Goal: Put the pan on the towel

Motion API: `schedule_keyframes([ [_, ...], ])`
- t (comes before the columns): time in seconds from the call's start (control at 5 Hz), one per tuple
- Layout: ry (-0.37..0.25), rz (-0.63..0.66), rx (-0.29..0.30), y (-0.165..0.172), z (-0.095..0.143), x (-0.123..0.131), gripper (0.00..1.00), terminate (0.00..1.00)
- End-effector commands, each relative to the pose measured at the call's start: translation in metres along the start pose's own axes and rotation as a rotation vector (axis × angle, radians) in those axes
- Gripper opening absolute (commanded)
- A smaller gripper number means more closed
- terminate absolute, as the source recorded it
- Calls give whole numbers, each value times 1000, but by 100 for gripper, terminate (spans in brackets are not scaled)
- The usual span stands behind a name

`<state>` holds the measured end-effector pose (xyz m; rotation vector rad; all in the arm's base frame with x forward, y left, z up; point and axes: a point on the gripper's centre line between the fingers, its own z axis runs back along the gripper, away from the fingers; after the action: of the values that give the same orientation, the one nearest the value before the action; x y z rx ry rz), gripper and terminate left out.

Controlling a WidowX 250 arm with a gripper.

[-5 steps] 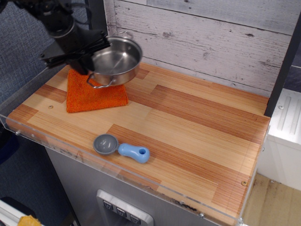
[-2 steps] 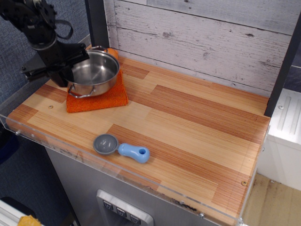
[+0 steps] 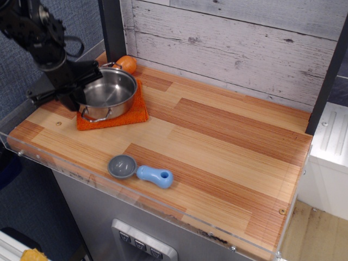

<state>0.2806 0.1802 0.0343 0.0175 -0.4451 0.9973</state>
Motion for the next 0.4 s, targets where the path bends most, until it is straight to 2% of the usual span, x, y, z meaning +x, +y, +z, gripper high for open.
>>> schedule_keyframes([
  [0.0, -45, 91, 45, -1, 14, -5, 100, 0],
  [0.2, -66, 119, 64, -4, 17, -8, 100, 0],
])
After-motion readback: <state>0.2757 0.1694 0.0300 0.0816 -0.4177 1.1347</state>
